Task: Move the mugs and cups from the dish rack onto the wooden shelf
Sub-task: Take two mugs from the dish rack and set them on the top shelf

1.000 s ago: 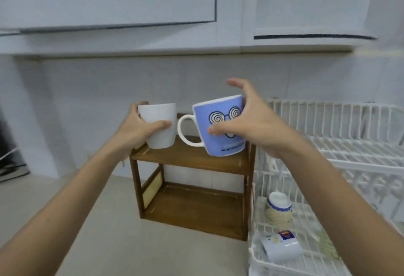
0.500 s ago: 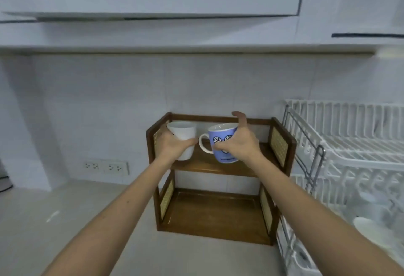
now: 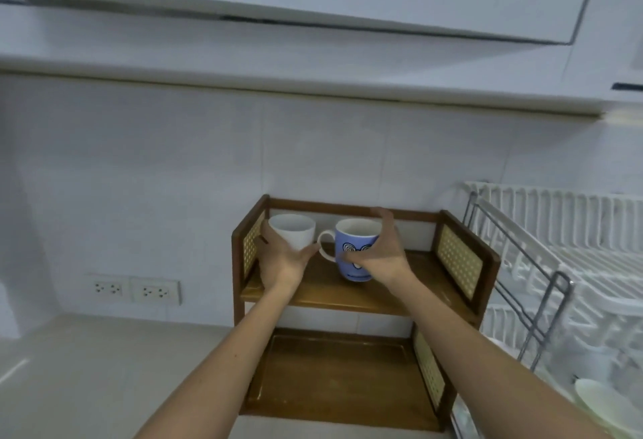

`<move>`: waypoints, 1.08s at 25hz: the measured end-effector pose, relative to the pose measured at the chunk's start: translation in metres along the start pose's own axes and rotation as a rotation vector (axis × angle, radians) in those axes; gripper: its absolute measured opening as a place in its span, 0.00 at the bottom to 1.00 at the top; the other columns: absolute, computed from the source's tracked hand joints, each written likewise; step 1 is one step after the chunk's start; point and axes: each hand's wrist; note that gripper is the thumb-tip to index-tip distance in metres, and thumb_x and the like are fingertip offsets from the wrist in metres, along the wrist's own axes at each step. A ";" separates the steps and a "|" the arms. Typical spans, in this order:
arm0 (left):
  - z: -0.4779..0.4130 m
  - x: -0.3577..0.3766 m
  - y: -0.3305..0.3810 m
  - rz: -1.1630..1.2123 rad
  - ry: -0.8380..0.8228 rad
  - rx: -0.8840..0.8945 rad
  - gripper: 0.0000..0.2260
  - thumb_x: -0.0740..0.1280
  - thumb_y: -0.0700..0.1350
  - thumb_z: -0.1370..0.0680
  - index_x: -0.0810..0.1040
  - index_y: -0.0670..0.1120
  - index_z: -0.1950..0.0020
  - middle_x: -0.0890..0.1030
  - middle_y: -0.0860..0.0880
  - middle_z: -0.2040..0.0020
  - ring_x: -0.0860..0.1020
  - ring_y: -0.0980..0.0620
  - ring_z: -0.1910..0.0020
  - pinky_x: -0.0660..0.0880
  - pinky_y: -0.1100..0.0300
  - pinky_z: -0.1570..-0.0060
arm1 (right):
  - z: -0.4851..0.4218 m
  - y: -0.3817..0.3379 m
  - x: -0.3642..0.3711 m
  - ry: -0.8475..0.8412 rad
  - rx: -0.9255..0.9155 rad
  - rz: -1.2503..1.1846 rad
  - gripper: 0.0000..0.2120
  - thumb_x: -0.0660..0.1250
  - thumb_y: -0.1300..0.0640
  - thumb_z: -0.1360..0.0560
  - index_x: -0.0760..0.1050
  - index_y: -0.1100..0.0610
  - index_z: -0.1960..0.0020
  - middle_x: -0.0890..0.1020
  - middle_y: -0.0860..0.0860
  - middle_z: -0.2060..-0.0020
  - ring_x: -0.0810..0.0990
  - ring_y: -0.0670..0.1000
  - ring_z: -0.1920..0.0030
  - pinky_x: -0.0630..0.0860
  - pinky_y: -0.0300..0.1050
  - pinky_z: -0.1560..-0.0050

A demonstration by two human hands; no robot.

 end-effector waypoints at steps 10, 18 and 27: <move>0.014 0.005 -0.012 0.020 0.022 0.096 0.46 0.77 0.45 0.32 0.50 0.44 0.23 0.63 0.38 0.28 0.63 0.40 0.29 0.63 0.49 0.32 | -0.005 0.020 0.005 -0.053 -0.013 -0.070 0.51 0.82 0.58 0.44 0.57 0.45 0.30 0.70 0.52 0.36 0.72 0.53 0.38 0.75 0.52 0.40; 0.020 0.002 -0.010 0.025 0.009 0.081 0.44 0.76 0.45 0.31 0.52 0.44 0.23 0.64 0.39 0.28 0.63 0.41 0.29 0.64 0.49 0.32 | 0.000 0.029 -0.003 -0.141 -0.046 -0.068 0.54 0.81 0.61 0.41 0.51 0.47 0.27 0.65 0.53 0.31 0.67 0.48 0.35 0.69 0.41 0.41; 0.141 -0.002 0.026 0.164 -0.042 0.337 0.27 0.68 0.42 0.24 0.61 0.56 0.29 0.65 0.54 0.31 0.64 0.63 0.34 0.66 0.66 0.39 | 0.113 0.038 -0.074 0.051 -0.123 0.023 0.31 0.68 0.50 0.28 0.61 0.47 0.28 0.69 0.44 0.31 0.66 0.36 0.34 0.68 0.39 0.36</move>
Point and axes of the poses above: each hand's wrist, its own z-axis away from the middle knuckle, its own x-axis out of the palm, y = z × x
